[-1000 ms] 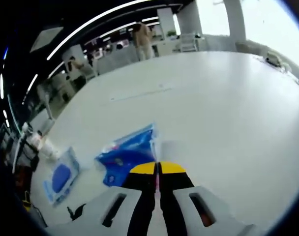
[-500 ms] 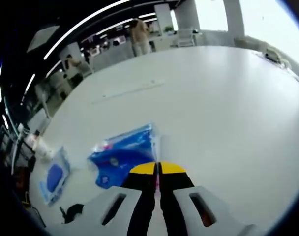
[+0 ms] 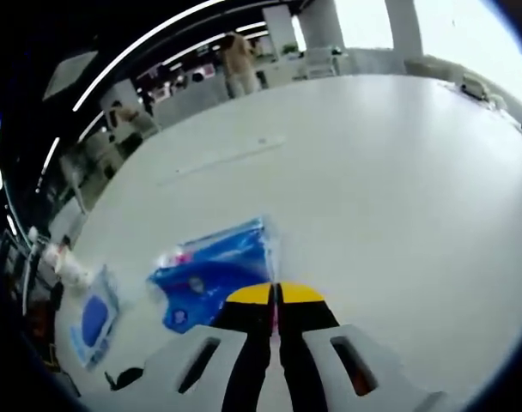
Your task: Arrange the tabletop items into an orderly group along one side of the table until the central work area is clear of visible clutter.
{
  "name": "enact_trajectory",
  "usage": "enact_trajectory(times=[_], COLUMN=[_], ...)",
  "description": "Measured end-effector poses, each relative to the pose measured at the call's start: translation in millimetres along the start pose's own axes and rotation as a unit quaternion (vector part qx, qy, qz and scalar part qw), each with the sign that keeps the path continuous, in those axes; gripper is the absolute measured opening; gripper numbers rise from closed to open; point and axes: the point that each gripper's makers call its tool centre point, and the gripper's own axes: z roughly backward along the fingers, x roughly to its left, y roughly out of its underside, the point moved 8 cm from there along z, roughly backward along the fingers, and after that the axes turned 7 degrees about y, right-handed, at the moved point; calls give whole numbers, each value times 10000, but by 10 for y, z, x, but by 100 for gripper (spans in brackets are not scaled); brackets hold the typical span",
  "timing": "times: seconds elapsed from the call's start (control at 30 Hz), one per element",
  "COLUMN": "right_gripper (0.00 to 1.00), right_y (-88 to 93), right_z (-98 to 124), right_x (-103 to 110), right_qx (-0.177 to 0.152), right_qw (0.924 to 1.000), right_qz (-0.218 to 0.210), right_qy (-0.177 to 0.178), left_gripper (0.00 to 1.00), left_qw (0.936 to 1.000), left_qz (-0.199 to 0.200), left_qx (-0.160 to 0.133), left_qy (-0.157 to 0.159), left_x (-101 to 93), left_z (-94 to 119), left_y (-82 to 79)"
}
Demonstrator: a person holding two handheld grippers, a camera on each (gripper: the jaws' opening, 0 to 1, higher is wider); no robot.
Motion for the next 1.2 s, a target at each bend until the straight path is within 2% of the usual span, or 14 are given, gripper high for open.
enact_trajectory(times=[0.47,0.77,1.2], right_gripper=[1,5,5], right_y=[79,56,194], right_z=[43,120,248], right_x=[-59,-107,-117], right_qx=[123,5,49], right_qw=[9998,9998,9996], right_qz=[151,165,281], right_qy=[-29,-72,-44], left_gripper=[34,34,34], left_qw=[9999,9999,9996], left_qz=[120,133,28], left_qx=[26,15,73], left_qy=[0,80,273], left_x=[-42,-61,-81], left_z=[-42,-91,-151], left_y=[71,22,-29])
